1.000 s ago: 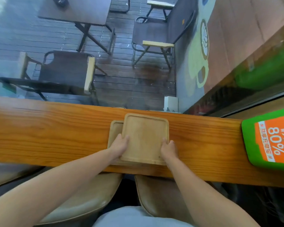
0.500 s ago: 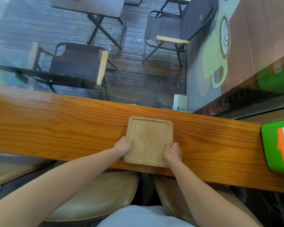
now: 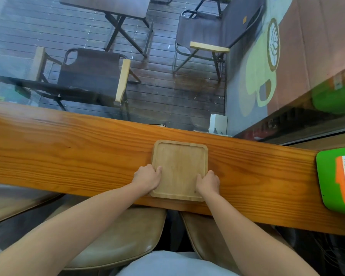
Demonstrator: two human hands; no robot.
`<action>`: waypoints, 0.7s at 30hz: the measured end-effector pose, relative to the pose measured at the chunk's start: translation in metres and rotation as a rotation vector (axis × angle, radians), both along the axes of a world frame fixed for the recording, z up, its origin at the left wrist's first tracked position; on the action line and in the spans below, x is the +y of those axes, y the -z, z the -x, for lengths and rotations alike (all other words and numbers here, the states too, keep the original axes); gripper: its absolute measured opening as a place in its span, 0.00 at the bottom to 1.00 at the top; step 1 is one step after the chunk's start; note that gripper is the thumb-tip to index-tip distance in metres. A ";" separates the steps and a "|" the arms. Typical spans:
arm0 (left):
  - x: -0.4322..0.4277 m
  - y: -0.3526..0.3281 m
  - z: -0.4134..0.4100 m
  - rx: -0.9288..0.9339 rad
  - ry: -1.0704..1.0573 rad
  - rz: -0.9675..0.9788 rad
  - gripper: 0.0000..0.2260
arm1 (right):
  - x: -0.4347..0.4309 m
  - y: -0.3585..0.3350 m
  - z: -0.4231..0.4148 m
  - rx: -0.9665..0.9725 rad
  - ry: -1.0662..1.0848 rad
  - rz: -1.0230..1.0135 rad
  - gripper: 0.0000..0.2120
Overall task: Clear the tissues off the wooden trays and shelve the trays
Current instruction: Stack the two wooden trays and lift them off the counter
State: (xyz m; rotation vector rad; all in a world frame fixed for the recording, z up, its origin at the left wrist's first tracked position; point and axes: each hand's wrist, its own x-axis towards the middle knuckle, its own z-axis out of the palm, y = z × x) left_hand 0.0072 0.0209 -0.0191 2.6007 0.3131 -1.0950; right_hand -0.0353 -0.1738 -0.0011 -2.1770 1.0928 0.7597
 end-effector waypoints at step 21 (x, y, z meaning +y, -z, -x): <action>0.019 -0.004 -0.015 -0.029 -0.020 0.094 0.14 | -0.011 -0.004 -0.006 0.054 0.115 -0.162 0.17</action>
